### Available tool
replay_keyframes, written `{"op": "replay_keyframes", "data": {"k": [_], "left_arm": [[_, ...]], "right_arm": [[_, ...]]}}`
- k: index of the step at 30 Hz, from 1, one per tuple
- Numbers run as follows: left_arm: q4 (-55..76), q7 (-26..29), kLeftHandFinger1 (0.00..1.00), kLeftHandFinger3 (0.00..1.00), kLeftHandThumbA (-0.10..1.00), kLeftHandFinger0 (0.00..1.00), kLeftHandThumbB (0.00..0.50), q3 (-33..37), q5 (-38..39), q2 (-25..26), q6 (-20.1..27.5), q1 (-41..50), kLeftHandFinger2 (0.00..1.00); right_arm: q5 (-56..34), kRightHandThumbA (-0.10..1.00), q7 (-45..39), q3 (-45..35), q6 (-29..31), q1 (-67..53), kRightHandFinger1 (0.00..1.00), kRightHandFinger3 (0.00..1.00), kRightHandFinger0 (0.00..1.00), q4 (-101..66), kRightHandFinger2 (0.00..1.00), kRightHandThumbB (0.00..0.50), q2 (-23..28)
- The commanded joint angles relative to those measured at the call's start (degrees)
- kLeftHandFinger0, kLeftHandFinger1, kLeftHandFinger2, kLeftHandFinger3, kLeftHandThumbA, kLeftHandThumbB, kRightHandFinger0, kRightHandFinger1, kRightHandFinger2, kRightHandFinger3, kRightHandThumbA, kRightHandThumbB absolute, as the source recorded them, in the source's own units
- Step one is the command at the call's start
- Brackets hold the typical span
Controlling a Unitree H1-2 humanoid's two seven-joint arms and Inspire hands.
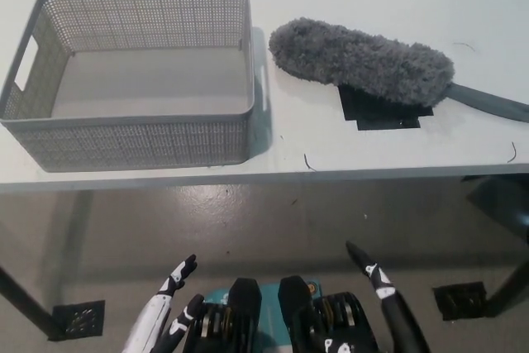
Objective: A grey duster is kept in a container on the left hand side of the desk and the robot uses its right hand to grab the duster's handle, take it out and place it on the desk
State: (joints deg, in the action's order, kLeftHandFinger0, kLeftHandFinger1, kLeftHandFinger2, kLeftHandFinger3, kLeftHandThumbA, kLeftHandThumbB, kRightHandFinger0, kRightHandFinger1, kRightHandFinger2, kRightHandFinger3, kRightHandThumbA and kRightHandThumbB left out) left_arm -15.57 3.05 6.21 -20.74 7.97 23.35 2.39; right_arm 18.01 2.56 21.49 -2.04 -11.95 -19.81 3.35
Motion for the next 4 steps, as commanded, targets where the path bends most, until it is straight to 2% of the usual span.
{"op": "replay_keyframes", "data": {"k": [1,2,3,4], "left_arm": [[2.2,2.4,1.00,1.00,1.00,1.00,0.100,0.5,2.2,0.5,3.6,-0.4,1.00],[2.2,2.4,1.00,1.00,1.00,1.00,0.101,0.4,2.3,0.5,3.6,-0.6,1.00],[2.2,2.4,1.00,1.00,1.00,1.00,0.101,0.4,2.3,0.4,3.6,-0.6,1.00],[2.2,2.4,1.00,1.00,1.00,1.00,0.101,0.4,2.3,0.4,3.6,-0.6,1.00]], "right_arm": [[-1.6,1.00,6.2,4.8,29.0,-0.9,1.00,1.00,1.00,-27.9,1.00,0.442,-2.1],[-0.2,1.00,8.2,5.6,29.0,-0.3,1.00,1.00,1.00,-25.3,1.00,0.484,-0.4],[0.7,1.00,9.4,6.0,29.0,-0.1,1.00,1.00,1.00,-24.1,1.00,0.497,0.6],[1.8,1.00,11.3,6.9,29.0,0.7,1.00,1.00,1.00,-21.5,1.00,0.465,1.6]]}}
